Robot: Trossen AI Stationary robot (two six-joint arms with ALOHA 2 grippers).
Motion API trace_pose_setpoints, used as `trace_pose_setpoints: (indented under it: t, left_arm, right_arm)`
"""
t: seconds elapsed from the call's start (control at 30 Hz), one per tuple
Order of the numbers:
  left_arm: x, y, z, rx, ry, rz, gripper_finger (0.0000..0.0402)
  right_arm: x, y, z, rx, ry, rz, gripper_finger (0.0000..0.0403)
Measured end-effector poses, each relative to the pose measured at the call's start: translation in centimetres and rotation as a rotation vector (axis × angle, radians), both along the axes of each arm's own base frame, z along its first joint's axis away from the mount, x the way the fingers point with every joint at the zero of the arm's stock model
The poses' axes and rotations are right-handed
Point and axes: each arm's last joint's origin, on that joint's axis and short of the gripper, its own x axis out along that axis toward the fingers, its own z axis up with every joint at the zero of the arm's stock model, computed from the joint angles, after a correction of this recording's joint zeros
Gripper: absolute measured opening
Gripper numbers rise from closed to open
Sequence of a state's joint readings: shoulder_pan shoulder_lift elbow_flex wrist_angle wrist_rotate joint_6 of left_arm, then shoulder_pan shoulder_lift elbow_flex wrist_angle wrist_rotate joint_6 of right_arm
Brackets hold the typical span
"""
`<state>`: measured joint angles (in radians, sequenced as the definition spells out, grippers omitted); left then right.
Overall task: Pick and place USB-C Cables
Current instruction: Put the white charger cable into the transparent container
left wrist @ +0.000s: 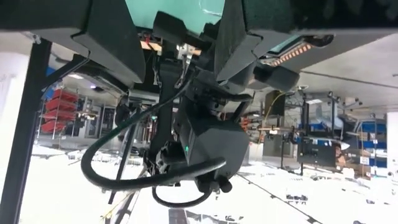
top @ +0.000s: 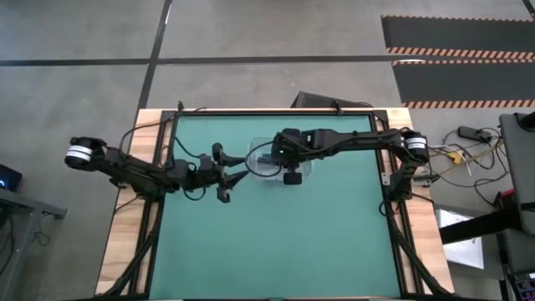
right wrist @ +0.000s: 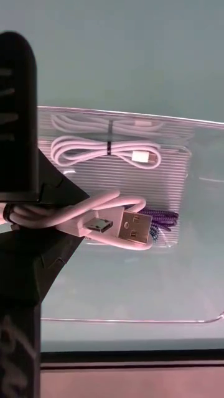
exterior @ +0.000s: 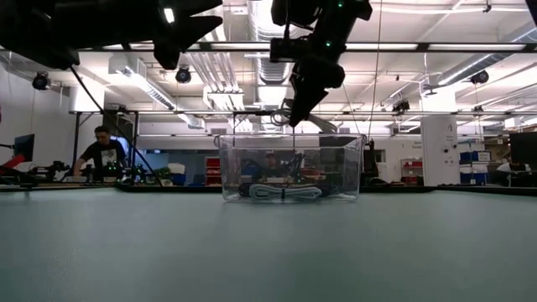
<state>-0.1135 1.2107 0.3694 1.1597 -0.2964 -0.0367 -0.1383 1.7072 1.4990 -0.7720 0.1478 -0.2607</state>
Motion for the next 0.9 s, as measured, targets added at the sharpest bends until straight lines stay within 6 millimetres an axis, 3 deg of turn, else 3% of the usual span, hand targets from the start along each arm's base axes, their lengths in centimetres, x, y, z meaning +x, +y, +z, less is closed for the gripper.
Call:
trace_pose_setpoints:
  t: [0.9]
  left_arm:
    - [-0.95, 0.11, 0.04, -0.012, -0.023, -0.003, 0.0177]
  right_arm:
    - [0.46, -0.02, -0.12, 0.024, -0.029, 0.007, 0.0023]
